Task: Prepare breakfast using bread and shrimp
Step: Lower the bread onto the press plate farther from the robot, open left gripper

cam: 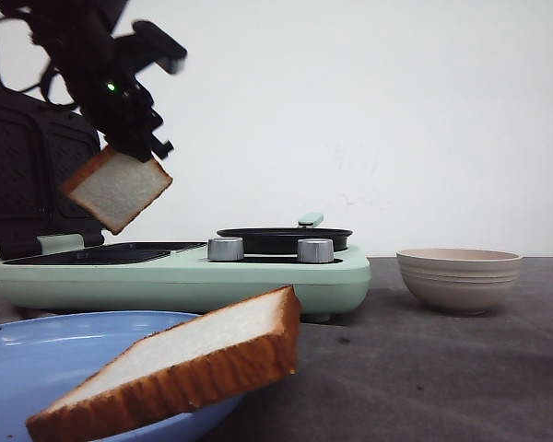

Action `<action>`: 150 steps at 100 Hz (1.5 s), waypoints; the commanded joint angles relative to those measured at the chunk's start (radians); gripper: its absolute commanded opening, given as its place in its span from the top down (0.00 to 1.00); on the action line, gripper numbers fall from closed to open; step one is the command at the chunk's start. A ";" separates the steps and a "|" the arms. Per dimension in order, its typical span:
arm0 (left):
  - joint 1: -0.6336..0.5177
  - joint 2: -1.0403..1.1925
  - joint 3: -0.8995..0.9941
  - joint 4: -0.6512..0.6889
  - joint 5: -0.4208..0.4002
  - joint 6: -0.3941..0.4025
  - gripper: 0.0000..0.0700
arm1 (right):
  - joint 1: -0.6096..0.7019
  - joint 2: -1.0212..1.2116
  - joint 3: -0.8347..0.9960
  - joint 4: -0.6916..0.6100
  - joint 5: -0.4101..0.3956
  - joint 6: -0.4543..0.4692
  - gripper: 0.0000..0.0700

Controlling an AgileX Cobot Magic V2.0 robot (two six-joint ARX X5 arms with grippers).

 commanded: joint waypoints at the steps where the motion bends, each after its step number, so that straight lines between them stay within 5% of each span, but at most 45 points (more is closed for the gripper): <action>1: -0.005 0.039 0.055 0.013 -0.016 0.047 1.00 | 0.003 0.006 0.016 0.003 0.000 -0.012 0.38; 22: -0.008 0.093 0.106 0.011 -0.022 0.109 1.00 | 0.003 0.006 0.016 -0.011 0.000 -0.013 0.38; 129: -0.017 0.163 0.106 -0.039 0.032 0.091 0.99 | 0.003 0.006 0.016 -0.027 0.002 -0.017 0.38; 137: -0.017 0.163 0.106 -0.040 0.032 0.062 0.87 | 0.003 0.006 0.016 -0.027 0.005 -0.020 0.38; 150: -0.018 0.163 0.106 -0.041 0.032 0.031 0.39 | 0.003 0.006 0.016 -0.027 0.005 -0.020 0.38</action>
